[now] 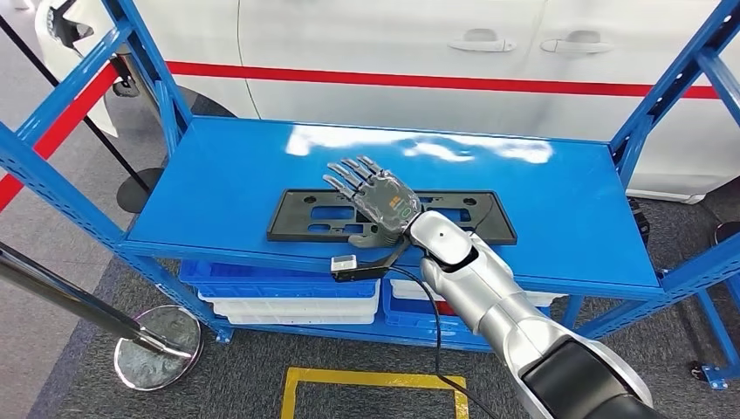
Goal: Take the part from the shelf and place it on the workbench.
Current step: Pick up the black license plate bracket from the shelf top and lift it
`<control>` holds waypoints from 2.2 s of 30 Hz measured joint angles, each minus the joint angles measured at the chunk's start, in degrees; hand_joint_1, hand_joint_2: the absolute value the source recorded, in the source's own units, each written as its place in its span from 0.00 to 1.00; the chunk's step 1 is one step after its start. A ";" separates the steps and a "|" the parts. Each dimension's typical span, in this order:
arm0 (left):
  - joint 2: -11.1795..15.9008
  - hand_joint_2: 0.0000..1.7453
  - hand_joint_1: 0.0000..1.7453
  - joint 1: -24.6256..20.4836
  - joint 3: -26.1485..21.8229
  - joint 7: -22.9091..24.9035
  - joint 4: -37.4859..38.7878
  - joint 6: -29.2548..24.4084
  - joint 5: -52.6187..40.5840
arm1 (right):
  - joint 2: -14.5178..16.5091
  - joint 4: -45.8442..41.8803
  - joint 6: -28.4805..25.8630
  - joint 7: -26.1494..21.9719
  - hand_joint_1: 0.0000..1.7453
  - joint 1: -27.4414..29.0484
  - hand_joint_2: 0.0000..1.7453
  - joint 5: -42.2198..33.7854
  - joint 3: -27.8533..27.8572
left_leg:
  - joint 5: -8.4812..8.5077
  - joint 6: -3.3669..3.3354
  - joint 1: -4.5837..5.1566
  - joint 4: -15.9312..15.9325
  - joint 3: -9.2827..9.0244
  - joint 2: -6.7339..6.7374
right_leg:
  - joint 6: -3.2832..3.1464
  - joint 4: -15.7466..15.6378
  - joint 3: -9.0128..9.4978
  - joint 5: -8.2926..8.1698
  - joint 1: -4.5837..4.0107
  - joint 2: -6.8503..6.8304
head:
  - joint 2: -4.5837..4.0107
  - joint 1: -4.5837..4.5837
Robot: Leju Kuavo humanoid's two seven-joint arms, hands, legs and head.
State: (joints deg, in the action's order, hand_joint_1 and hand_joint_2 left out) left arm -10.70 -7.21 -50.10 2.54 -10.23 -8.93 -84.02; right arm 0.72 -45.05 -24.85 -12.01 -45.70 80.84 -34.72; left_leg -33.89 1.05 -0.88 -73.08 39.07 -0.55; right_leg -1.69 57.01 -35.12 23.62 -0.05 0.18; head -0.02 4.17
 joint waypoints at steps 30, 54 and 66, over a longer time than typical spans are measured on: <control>0.19 0.00 0.00 -0.10 -0.02 0.15 0.00 -0.29 0.44 | 1.44 8.75 9.31 8.45 0.00 -4.38 1.00 8.95 -3.29 | 2.43 -0.05 -0.02 0.72 2.18 0.17 | 0.55 0.35 1.05 0.98 0.53 -0.19 | 0.00 0.00; 0.15 0.00 0.00 -0.15 -0.02 0.15 -0.01 -0.29 0.44 | 1.59 11.92 9.84 8.73 0.00 -6.02 1.00 9.04 -4.12 | 9.22 -2.07 0.19 14.59 -4.60 0.09 | 2.95 1.99 0.53 1.45 0.46 -0.08 | 0.00 0.00; 0.21 0.00 0.00 -0.04 -0.02 0.16 -0.02 -0.29 0.44 | 1.89 12.29 9.84 8.73 0.00 -5.99 1.00 9.06 -4.25 | 5.23 -0.21 0.06 3.29 0.45 0.21 | 0.73 0.60 1.05 1.09 0.38 -0.26 | 0.00 0.00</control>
State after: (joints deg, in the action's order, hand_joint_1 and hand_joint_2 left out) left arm -10.50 -7.24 -50.12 2.70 -10.25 -9.22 -83.58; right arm 2.61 -32.77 -15.02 -3.28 -51.70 89.90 -38.97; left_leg -28.66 0.84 -0.82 -69.79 39.51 -0.33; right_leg -0.96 57.62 -34.07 24.71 0.34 -0.08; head -0.02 4.17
